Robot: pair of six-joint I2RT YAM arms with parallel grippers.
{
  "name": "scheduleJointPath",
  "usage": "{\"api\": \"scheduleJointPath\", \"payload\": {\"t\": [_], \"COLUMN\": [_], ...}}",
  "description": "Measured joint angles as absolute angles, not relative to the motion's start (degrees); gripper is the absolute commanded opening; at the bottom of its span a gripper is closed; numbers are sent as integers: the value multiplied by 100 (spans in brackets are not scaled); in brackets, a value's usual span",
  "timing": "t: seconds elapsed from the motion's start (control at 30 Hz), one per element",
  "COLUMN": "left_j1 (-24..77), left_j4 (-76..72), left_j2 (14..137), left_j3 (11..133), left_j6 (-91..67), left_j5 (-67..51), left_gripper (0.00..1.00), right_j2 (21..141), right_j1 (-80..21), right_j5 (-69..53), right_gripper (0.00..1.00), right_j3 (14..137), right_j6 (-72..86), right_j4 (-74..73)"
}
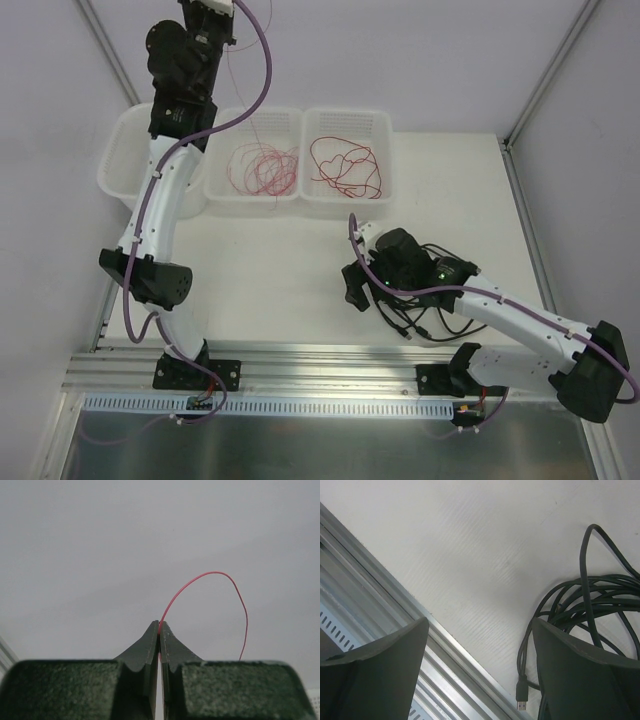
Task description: Untangle the cables
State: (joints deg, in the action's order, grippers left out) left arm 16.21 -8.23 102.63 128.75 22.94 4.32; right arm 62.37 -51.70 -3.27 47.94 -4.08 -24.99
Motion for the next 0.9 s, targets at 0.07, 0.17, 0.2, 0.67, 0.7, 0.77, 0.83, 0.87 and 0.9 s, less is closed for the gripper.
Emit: {"api": "scheduleJointPath", "payload": {"t": [0.07,0.17,0.2,0.67,0.7,0.77,0.83,0.87,0.9], "left_j1": [1529,1435,1413,1199,1188,1153,1149,1125,1111], "left_j4": [-910,-1026,-1055,-1002,-950,-827,-733,-685,-648], "left_j2": [10333,10407,10420,10575,10578,10606,10659,10700,10759], "left_j3": [12744,12455,12300,9515,9393,9262,9216,9212,9212], "left_j6": [2261,2180,2163,1424,1337,1122,937,825,725], "left_j5": [392,344,340,292,268,191,161,152,130], "left_gripper": [0,0,0,0,0,1,2,4,4], "right_j2": [6272,6307,6313,6337,6333,6320,6302,6296,6285], "right_j1": [-5170,-5168,-5170,-5170,-5168,-5168,-5170,-5168,-5170], "right_j5": [-366,-392,-395,-395,-395,-392,-392,-392,-392], "right_gripper": [88,88,88,87,87,87,87,87,87], "right_j3": [4794,4794,4794,4786,4777,4737,4692,4687,4687], "right_j6": [-414,-419,-421,-432,-432,-427,-423,-414,-410], "right_j4": [-2497,-2488,-2484,-2462,-2462,-2467,-2471,-2484,-2480]}}
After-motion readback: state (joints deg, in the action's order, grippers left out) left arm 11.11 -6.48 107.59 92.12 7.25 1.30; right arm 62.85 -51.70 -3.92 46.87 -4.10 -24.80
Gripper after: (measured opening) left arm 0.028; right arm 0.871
